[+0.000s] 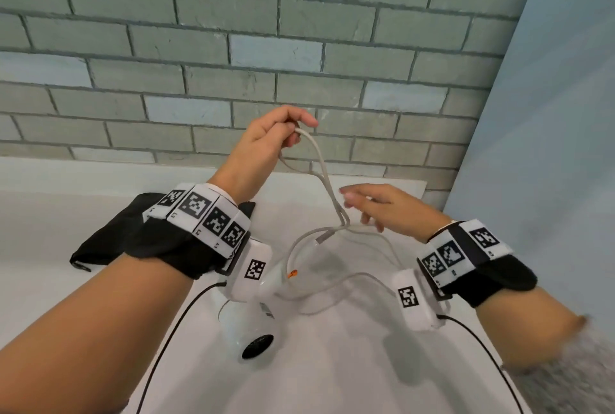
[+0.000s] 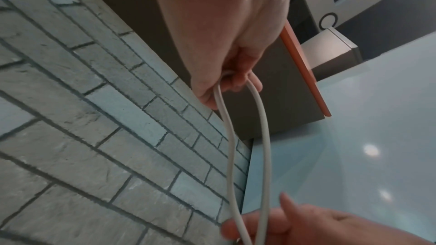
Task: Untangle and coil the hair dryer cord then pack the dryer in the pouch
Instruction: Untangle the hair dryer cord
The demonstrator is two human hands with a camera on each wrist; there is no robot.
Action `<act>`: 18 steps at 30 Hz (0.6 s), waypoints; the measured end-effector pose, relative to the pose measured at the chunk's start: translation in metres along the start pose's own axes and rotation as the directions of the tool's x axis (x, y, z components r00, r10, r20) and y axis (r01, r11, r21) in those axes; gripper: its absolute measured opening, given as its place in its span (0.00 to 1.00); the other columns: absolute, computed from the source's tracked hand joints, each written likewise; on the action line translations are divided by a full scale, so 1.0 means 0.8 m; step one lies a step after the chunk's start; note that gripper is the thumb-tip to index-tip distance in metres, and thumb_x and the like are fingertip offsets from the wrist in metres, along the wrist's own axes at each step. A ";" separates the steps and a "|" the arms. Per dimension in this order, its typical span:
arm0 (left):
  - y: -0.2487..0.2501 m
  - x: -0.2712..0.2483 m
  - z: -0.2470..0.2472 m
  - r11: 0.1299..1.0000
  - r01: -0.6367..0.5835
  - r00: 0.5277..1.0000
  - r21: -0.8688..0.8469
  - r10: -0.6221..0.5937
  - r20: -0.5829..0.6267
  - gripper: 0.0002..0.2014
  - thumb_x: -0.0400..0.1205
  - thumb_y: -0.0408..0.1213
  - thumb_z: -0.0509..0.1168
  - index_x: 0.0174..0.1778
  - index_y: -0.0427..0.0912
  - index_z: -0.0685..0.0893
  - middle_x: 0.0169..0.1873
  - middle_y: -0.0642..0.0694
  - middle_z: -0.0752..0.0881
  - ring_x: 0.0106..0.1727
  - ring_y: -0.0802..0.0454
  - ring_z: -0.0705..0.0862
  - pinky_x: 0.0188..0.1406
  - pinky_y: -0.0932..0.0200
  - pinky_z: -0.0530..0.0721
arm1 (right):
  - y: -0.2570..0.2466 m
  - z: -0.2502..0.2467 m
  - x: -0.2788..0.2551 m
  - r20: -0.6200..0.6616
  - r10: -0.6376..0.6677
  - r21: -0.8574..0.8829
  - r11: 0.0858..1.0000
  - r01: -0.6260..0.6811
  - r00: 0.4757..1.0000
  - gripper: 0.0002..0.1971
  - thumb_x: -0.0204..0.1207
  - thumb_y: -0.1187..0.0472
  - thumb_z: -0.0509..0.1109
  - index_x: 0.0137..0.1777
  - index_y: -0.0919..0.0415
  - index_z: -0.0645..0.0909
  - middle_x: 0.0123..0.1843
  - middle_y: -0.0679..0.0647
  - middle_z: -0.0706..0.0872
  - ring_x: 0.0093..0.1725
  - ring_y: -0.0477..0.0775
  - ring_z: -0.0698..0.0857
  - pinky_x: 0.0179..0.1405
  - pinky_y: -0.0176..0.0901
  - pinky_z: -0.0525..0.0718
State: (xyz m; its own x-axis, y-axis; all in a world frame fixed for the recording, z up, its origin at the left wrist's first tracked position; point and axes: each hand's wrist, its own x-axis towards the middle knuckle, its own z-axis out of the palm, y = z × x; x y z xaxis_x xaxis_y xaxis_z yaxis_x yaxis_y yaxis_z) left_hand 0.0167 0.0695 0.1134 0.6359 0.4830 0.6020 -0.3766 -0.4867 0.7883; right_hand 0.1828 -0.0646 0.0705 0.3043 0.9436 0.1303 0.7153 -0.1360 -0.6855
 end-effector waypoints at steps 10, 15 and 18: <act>0.003 0.006 -0.014 0.903 -0.016 0.962 0.428 0.131 -0.240 0.21 0.75 0.52 0.67 0.56 0.43 0.74 0.54 0.49 0.69 0.55 0.53 0.74 0.58 0.64 0.75 | -0.025 0.017 0.007 -0.209 -0.173 0.199 0.956 0.215 0.963 0.06 0.76 0.67 0.67 0.47 0.70 0.83 0.33 0.62 0.83 0.27 0.47 0.83 0.31 0.39 0.86; -0.014 -0.011 -0.009 0.928 0.053 0.844 0.368 0.156 -0.514 0.07 0.82 0.41 0.58 0.46 0.42 0.70 0.45 0.49 0.70 0.43 0.60 0.71 0.47 0.70 0.73 | -0.041 0.018 0.018 -0.286 -0.202 0.292 0.913 0.286 0.937 0.06 0.77 0.70 0.63 0.46 0.66 0.82 0.29 0.56 0.81 0.25 0.44 0.82 0.28 0.34 0.84; -0.032 -0.016 -0.014 0.940 0.341 0.871 -0.008 -0.319 -0.374 0.08 0.81 0.35 0.53 0.37 0.44 0.74 0.35 0.47 0.77 0.35 0.53 0.78 0.38 0.58 0.74 | -0.043 0.014 0.018 -0.269 -0.215 0.308 0.904 0.296 0.939 0.06 0.78 0.70 0.61 0.47 0.69 0.80 0.29 0.55 0.81 0.25 0.43 0.82 0.29 0.34 0.84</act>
State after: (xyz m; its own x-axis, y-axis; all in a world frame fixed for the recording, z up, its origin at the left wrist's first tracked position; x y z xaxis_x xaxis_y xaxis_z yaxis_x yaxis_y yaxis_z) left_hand 0.0105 0.0843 0.0868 0.4219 0.8480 0.3210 -0.1427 -0.2875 0.9471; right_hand 0.1557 -0.0427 0.0876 0.3011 0.8338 0.4628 0.5432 0.2489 -0.8019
